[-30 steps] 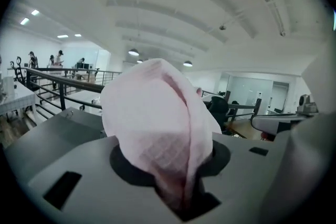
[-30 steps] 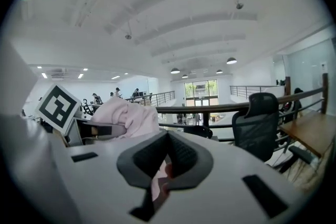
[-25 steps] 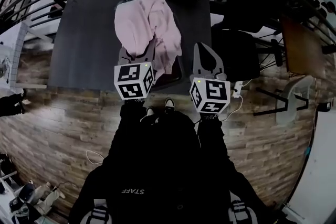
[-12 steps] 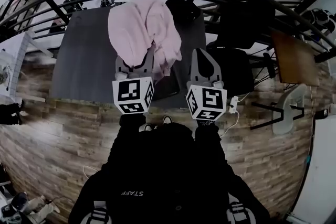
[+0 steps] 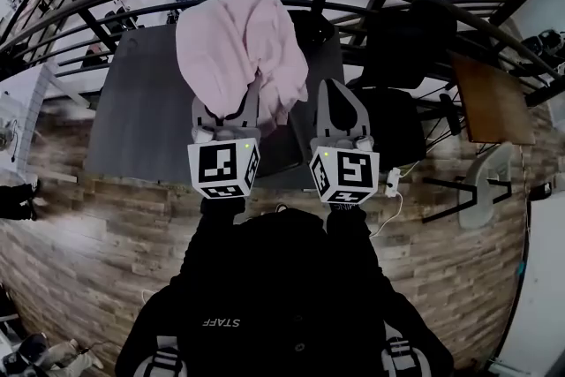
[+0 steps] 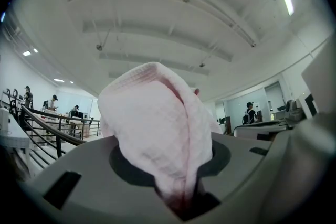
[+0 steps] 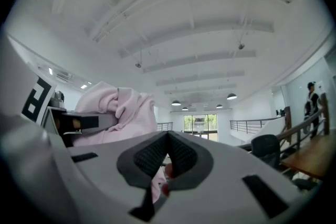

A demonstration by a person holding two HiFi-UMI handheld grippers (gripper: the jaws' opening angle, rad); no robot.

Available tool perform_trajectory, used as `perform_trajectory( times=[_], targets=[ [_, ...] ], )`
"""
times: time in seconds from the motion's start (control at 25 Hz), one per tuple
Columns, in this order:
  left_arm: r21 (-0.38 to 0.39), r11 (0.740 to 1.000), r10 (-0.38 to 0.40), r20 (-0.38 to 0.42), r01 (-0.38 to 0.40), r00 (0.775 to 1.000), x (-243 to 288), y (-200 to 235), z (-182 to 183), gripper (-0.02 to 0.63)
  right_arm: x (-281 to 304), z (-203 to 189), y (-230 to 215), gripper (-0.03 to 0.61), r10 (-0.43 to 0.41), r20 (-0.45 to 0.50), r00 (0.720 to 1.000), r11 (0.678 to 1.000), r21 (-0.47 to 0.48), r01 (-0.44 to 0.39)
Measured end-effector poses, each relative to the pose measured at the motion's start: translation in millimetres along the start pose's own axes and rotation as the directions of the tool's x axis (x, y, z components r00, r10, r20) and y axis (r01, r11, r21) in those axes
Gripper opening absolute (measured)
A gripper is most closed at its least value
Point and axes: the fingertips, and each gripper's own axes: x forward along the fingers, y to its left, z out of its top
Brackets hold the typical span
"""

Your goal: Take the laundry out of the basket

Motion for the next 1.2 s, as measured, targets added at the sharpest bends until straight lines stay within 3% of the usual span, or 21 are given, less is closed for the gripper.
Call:
perform_trajectory(
  times=[0.72, 1.2],
  targets=[
    [0.036, 0.999, -0.023, 0.052, 0.022, 0.998, 0.4, 8.7, 14.1, 0.164, 3.3, 21.2, 11.4, 0.014, -0.019, 0.086, 0.996, 1.000, -0.010, 0.020],
    [0.038, 0.999, -0.031, 0.054, 0.028, 0.998, 0.4, 9.8, 16.5, 0.164, 2.2, 21.0, 13.4, 0.014, -0.031, 0.083, 0.996, 0.999, -0.013, 0.032]
  ],
)
